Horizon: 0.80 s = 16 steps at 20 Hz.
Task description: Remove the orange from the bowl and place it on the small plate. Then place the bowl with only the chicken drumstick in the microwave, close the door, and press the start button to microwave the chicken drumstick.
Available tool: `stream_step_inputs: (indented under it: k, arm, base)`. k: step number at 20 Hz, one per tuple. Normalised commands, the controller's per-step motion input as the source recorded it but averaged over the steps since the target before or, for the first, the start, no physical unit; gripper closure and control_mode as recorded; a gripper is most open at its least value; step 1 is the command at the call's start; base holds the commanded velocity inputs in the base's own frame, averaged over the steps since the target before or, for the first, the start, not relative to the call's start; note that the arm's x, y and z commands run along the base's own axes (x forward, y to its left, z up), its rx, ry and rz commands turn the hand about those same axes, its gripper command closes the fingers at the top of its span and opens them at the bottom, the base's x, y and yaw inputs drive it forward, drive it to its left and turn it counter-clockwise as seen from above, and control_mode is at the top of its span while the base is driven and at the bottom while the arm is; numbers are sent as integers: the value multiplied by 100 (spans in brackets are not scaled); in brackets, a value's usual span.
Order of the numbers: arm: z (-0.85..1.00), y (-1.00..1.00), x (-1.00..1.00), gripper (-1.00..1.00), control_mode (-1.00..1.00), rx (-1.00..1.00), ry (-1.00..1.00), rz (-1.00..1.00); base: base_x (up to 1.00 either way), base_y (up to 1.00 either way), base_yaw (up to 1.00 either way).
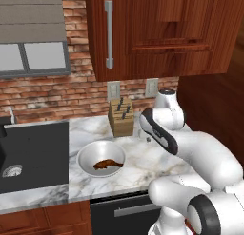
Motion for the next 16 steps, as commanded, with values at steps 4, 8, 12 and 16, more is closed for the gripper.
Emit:
stream_step_inputs:
  k: [4,8,12,16]
  arm:
    - [-1,100,-40,-100,-100,7,1,0]
    - [0,96,-15,-100,-100,21,16,0]
    - [-4,65,-2,-100,-100,33,22,5]
    - [-14,46,0,-100,-100,33,17,5]
  base:
    - [0,0,0]
    - [0,0,0]
    - [0,0,0]
    - [0,0,0]
